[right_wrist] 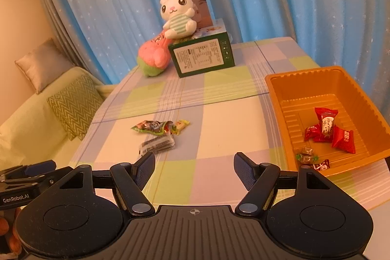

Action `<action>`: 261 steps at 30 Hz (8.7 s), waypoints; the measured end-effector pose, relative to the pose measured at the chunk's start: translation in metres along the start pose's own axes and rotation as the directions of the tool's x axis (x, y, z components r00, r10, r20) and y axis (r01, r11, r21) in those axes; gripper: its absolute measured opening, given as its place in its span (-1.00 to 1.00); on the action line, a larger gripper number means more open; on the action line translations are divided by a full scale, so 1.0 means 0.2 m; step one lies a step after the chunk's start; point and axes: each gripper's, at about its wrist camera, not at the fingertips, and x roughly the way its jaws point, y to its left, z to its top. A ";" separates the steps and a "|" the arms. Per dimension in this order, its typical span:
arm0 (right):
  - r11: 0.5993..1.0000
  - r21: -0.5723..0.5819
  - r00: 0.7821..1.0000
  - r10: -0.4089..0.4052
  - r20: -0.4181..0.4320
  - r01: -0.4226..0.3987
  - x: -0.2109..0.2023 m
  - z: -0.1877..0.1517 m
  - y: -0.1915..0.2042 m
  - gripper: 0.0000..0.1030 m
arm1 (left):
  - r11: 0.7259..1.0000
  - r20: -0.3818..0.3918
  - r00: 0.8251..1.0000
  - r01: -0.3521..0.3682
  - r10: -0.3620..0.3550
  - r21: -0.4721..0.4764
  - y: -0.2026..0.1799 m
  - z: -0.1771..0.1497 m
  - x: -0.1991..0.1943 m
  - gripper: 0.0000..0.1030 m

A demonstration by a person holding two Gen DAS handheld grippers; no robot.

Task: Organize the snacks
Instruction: 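Withdraw both open tools from the tray back toward the remaining candies, then grasp the clear packet of dark seeds with the left tool, then grasp the yellow-green wrapped candy with the right tool while the left tool holds the packet, then lift and carry the seed packet and yellow candy toward the orange tray, then lower the held seed packet and yellow candy into the orange tray with both tools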

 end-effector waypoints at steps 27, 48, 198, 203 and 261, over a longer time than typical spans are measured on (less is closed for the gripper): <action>0.999 -0.039 0.996 -0.015 -0.087 0.012 0.69 0.03 -0.05 0.38 | 0.974 -0.127 0.988 0.108 -0.084 0.199 0.15 0.04 0.70 0.45; 0.999 -0.035 0.987 -0.035 -0.158 0.030 1.02 0.19 -0.16 0.38 | 0.912 -0.236 0.957 0.244 -0.170 0.330 0.12 0.15 1.16 0.05; 0.966 -0.231 0.994 -0.110 0.021 0.112 0.66 -0.17 0.08 -0.58 | 0.995 -0.109 0.990 0.088 -0.084 0.035 0.07 0.10 0.74 -0.34; 0.974 -0.174 0.990 -0.140 0.021 0.142 0.51 -0.18 -0.01 -0.58 | 0.995 -0.099 0.990 0.099 -0.097 0.011 -0.04 0.09 0.66 -0.34; 0.941 0.017 0.926 -0.336 0.172 0.338 -0.47 -0.04 -0.56 -0.57 | 0.952 -0.086 0.956 0.289 -0.281 0.101 -1.19 0.16 0.29 -0.34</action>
